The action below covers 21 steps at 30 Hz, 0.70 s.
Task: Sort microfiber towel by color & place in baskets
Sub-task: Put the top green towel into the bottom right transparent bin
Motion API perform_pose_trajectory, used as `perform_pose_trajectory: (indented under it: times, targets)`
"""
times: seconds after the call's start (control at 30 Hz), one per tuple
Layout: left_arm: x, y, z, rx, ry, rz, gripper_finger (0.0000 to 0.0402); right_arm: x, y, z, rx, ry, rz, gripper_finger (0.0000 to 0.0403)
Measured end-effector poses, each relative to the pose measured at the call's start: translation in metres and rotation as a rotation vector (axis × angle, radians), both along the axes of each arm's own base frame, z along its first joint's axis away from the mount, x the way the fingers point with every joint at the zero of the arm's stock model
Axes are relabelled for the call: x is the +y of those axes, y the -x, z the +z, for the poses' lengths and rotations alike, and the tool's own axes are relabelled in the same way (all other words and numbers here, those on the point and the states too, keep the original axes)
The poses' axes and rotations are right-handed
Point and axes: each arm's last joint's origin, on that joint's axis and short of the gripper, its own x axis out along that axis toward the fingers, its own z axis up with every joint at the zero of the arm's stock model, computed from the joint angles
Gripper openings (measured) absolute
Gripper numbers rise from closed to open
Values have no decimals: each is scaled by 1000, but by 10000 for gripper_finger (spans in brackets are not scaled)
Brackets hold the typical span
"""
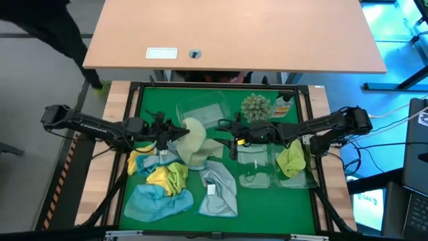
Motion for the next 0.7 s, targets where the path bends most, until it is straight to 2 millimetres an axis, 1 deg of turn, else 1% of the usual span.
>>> perform_pose_trajectory:
  times: [0.17, 0.5, 0.7]
  targets:
    - [-3, -7, -2, -36, 4, -1, 0, 3, -7, -7, -14, 59, 39, 191]
    - [-11, -24, -14, -28, 8, 12, 0, 4, -23, -16, -125, 53, 43, 191]
    - [-18, -47, -6, -25, 6, -15, 0, 5, -25, -21, -112, 55, 43, 191]
